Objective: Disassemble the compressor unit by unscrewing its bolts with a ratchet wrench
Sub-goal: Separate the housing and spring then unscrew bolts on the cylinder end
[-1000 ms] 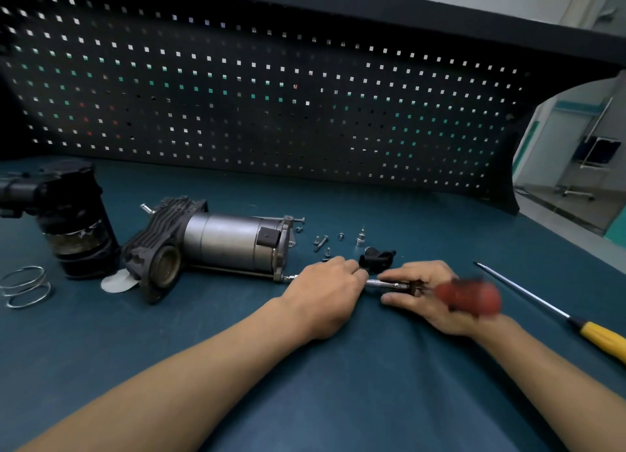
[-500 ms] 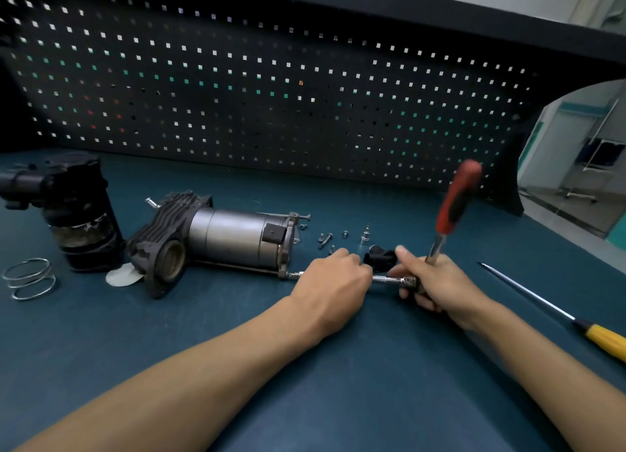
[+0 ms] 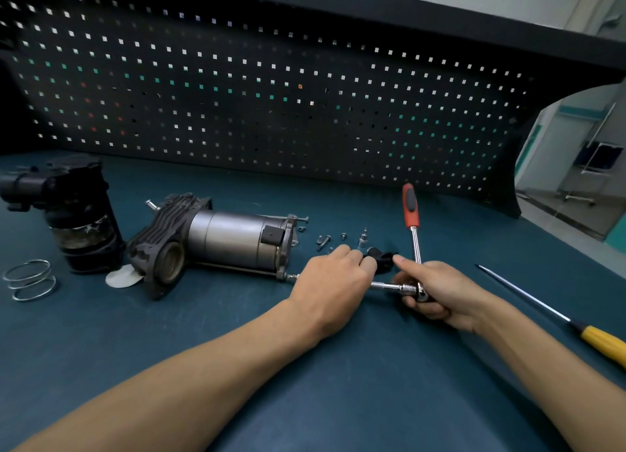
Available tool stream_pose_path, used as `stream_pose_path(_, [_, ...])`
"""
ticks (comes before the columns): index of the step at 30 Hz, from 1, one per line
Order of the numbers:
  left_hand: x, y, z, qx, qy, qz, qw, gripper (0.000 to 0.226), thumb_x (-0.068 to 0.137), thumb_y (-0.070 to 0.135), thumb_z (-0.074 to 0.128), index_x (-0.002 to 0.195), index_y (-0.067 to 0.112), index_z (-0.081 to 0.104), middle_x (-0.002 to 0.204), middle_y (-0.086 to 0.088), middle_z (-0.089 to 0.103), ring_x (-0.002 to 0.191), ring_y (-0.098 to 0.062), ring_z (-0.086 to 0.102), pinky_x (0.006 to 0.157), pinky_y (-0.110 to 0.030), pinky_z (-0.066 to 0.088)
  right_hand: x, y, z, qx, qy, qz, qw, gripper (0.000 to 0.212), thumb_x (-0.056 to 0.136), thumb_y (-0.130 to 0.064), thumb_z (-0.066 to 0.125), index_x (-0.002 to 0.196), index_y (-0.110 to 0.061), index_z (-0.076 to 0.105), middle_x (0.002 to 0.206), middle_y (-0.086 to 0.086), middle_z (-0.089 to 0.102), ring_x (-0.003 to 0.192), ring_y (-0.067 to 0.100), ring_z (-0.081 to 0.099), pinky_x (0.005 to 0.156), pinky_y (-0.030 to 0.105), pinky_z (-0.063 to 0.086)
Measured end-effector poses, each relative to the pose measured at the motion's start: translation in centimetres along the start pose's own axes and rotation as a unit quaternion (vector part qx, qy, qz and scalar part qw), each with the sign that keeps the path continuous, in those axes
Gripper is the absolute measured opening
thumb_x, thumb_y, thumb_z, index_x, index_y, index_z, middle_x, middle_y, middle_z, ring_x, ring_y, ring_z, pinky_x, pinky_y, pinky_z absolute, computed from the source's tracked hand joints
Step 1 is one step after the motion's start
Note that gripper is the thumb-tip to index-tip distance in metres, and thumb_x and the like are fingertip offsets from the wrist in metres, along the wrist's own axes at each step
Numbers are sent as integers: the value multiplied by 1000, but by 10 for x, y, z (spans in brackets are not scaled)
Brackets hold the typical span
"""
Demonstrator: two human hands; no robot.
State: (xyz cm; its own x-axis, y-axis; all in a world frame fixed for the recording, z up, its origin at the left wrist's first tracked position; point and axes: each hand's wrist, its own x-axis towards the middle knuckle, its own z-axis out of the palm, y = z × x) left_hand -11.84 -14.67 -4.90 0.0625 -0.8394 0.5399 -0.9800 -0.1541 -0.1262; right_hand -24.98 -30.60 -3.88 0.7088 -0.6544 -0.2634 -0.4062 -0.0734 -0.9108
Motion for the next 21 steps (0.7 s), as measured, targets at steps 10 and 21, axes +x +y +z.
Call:
stream_pose_path(10, [4, -9, 14, -52, -79, 50, 994, 25, 105, 34, 38, 115, 16, 52, 116, -2, 52, 108, -23, 46, 84, -42, 48, -2, 17, -6, -190, -5, -284, 940, 5, 83, -32, 80, 88, -33, 79, 85, -6, 76, 78, 7, 69, 74, 22, 52])
stream_pose_path(21, [5, -5, 3, -42, -126, -16, 991, 15, 97, 7, 39, 108, 11, 49, 110, -9, 55, 105, -30, 51, 65, -39, 34, 3, 19, -2, -179, 51, -349, 918, 17, 72, -41, 81, 89, -44, 78, 82, -14, 75, 71, -3, 66, 66, 10, 47])
